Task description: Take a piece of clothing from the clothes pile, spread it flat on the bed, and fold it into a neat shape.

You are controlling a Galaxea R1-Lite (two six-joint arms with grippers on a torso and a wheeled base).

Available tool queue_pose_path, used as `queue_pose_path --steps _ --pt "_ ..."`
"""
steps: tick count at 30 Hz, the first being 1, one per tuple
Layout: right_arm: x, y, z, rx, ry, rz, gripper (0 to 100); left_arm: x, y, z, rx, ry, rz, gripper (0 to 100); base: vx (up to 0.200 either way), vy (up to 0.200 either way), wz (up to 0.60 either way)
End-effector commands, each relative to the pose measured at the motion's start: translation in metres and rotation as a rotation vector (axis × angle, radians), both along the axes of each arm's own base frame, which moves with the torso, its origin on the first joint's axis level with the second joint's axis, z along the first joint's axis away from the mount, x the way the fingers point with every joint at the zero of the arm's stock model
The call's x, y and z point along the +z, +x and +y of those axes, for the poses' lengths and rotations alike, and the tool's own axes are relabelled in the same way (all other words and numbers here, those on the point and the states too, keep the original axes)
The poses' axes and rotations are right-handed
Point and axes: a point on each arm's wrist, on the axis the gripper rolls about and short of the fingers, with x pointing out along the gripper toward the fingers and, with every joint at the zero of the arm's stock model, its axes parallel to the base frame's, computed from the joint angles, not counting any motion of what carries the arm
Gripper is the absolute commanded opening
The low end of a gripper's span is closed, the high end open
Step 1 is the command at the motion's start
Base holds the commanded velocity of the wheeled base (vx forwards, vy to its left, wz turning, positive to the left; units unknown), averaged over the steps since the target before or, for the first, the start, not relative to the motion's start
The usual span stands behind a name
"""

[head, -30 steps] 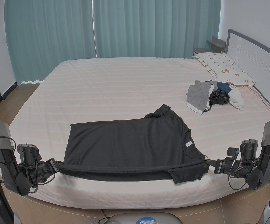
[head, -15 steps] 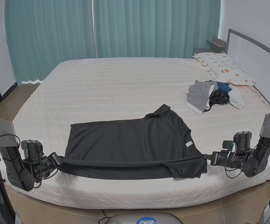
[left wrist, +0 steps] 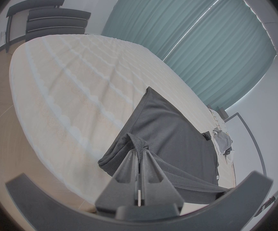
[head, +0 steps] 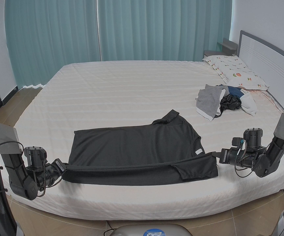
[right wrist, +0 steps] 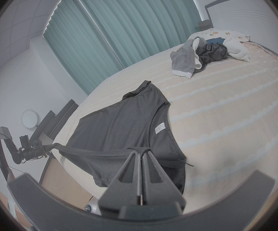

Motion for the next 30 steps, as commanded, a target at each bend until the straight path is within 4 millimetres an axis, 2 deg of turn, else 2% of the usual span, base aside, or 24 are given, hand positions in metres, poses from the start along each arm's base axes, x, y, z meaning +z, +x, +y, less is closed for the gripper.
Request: queue_pose_path --steps 1,7,15,21,30 --pt "0.009 -0.001 0.000 0.001 0.002 -0.026 0 0.006 -0.002 0.000 0.001 -0.001 -0.014 0 0.000 0.000 0.00" --pt "0.007 0.000 0.000 0.001 0.002 -0.018 0 0.006 0.002 0.000 0.014 -0.021 -0.025 0 0.000 0.000 0.00" --pt "0.004 0.005 0.002 0.003 0.001 -0.018 0 -0.005 0.012 0.000 0.016 -0.024 -0.011 0 0.000 0.000 0.00" --pt "-0.012 0.018 0.003 0.002 -0.001 -0.002 0 -0.010 0.016 0.001 0.016 -0.024 -0.008 0 0.000 0.000 0.00" --pt "-0.022 0.028 0.004 0.002 -0.001 0.000 0 -0.017 0.028 0.000 0.016 -0.026 -0.016 0 0.000 0.000 0.00"
